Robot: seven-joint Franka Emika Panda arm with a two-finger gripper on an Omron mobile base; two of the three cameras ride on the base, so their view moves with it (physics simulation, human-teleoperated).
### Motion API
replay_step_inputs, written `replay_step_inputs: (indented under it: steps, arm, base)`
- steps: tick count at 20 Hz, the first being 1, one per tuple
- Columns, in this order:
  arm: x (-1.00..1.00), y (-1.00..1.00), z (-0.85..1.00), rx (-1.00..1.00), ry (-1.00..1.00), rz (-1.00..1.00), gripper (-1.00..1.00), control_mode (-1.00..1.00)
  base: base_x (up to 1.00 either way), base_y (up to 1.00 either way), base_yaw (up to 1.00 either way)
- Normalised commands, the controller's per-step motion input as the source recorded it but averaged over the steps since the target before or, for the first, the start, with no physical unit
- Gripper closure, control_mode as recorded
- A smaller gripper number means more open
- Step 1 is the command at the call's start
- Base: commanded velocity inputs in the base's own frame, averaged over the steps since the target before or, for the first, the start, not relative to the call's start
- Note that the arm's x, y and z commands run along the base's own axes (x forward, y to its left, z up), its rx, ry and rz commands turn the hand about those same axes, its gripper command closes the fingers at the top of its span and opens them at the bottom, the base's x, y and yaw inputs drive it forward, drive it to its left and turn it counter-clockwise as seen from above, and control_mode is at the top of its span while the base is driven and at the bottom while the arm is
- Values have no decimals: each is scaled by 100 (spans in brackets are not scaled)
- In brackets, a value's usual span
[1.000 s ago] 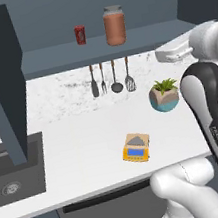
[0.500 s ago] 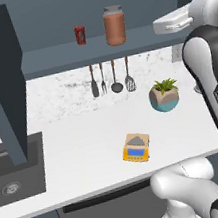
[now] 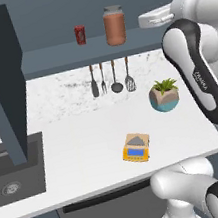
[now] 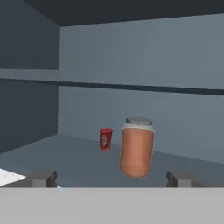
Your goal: Pick the honey bottle and place it on the digital scale for weighing, and close the cabinet.
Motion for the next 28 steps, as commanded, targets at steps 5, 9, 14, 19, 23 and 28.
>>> replay_step_inputs:
  steps: [5,9,14,19,23,28]
  arm:
    - [63,0,-14,11,3,1,-100,-100]
    - [56,0,-6,0,1,0,-100,-100]
    - [52,0,0,0,0,0,-100,-100]
    - [40,0,0,0,0,0,-100,-100]
    - [39,0,0,0,3,0,-100,-100]
    - [42,0,0,0,5,0,-100,-100]
  base:
    - [0,0,0]
    - [0,0,0]
    - [0,0,0]
    - [0,0,0]
    - [0,0,0]
    - [0,0,0]
